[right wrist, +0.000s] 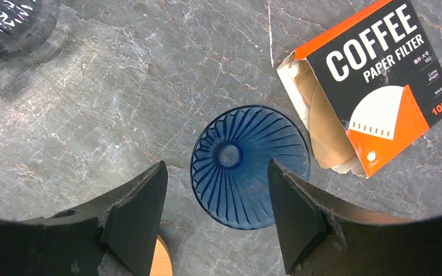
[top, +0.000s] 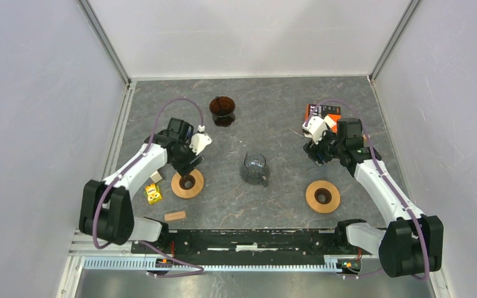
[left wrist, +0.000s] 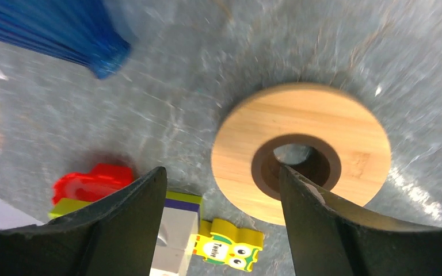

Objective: Place the coffee filter in the dripper
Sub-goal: Pick up the dripper holder from the center of the board.

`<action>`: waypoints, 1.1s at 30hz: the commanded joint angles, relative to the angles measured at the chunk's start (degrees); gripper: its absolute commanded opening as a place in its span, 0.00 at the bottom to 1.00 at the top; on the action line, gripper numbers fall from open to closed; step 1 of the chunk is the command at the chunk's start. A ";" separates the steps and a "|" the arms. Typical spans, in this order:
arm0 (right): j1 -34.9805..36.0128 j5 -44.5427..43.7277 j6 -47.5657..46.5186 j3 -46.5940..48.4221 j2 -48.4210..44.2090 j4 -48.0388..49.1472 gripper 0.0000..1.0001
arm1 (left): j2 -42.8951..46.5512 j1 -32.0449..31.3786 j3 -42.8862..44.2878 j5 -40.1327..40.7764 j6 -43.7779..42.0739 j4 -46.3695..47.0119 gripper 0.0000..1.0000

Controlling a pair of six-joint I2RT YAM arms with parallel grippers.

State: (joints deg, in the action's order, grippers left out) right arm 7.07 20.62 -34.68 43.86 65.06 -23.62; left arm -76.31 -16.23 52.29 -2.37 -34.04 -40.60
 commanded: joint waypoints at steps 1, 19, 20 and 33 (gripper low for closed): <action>-0.13 0.96 -0.66 -0.85 -1.40 1.92 0.71 | -4.50 -0.05 -1.72 4.40 -6.57 -4.31 0.78; -0.14 1.00 -1.05 -2.37 -0.79 1.91 0.71 | -15.87 5.27 2.34 -7.05 -5.98 -5.74 0.65; -0.17 1.05 -1.01 -2.37 -0.74 1.90 0.71 | -16.09 5.49 2.56 -7.73 -5.78 -5.81 0.62; -0.14 0.30 -0.83 -2.21 0.27 2.10 0.72 | -11.14 0.46 16.17 -15.47 1.69 -10.65 0.26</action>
State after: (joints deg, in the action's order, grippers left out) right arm 7.07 20.75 -35.00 41.50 65.06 -23.18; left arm -91.11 -12.36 60.75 -13.21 -36.29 -49.89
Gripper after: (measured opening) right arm 0.713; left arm 0.520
